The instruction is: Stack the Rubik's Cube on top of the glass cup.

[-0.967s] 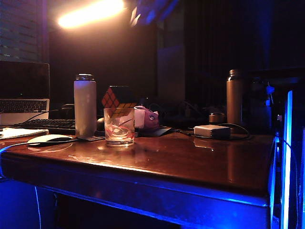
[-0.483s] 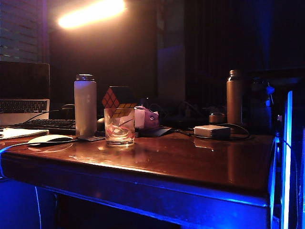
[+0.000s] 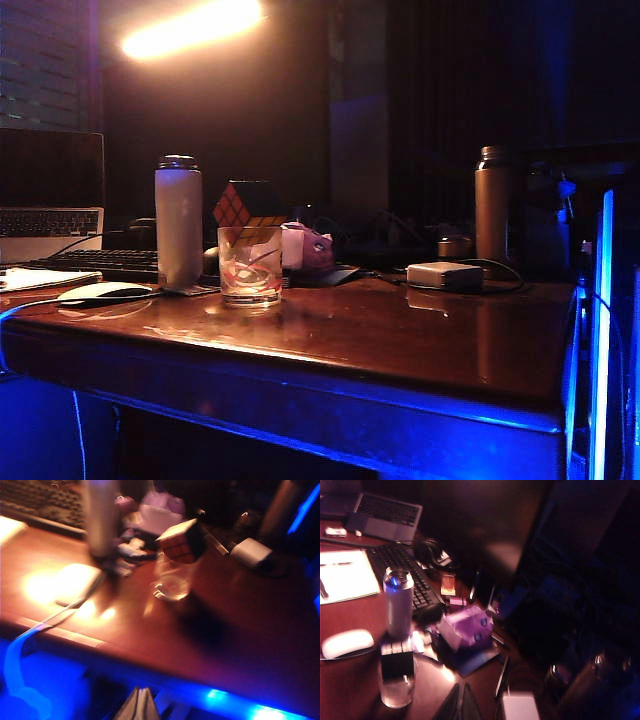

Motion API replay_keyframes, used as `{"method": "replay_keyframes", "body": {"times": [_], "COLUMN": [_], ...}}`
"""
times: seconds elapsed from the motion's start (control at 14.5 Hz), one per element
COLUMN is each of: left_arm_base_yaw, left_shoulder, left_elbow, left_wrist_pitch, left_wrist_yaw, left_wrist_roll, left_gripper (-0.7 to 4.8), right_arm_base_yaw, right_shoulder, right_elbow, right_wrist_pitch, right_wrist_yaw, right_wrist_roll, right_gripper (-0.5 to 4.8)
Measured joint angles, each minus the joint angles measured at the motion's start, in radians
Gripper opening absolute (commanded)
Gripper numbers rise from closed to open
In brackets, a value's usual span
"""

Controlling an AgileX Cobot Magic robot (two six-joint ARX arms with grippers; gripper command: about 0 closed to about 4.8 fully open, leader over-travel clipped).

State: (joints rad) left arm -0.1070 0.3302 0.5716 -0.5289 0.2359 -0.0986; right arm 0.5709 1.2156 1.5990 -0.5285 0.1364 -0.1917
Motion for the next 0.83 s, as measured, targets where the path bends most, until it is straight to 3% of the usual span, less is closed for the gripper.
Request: {"method": "replay_keyframes", "body": {"times": [0.14, 0.35, 0.55, 0.83], "left_arm_base_yaw": [0.0, 0.0, -0.001, -0.001], "left_shoulder": [-0.001, -0.002, -0.002, -0.044], "left_elbow": [-0.138, -0.262, -0.348, -0.436], "left_wrist_pitch": [0.168, 0.276, 0.331, 0.38], "left_wrist_yaw": [0.014, 0.003, -0.015, -0.013], "left_wrist_roll": [-0.054, -0.074, -0.013, 0.039], "left_gripper": [-0.06, -0.06, -0.06, -0.06], "right_arm_base_yaw": [0.0, 0.0, 0.0, 0.005], "right_shoulder": [-0.089, -0.318, -0.629, -0.936], "right_elbow": [-0.197, -0.579, -0.955, -1.256], "right_wrist_pitch": [0.054, 0.229, 0.452, 0.443], "right_wrist_yaw": [0.001, -0.001, 0.003, 0.044], "right_wrist_roll": [0.001, 0.051, 0.068, 0.121], "right_gripper": [-0.01, -0.01, -0.01, -0.01]}}
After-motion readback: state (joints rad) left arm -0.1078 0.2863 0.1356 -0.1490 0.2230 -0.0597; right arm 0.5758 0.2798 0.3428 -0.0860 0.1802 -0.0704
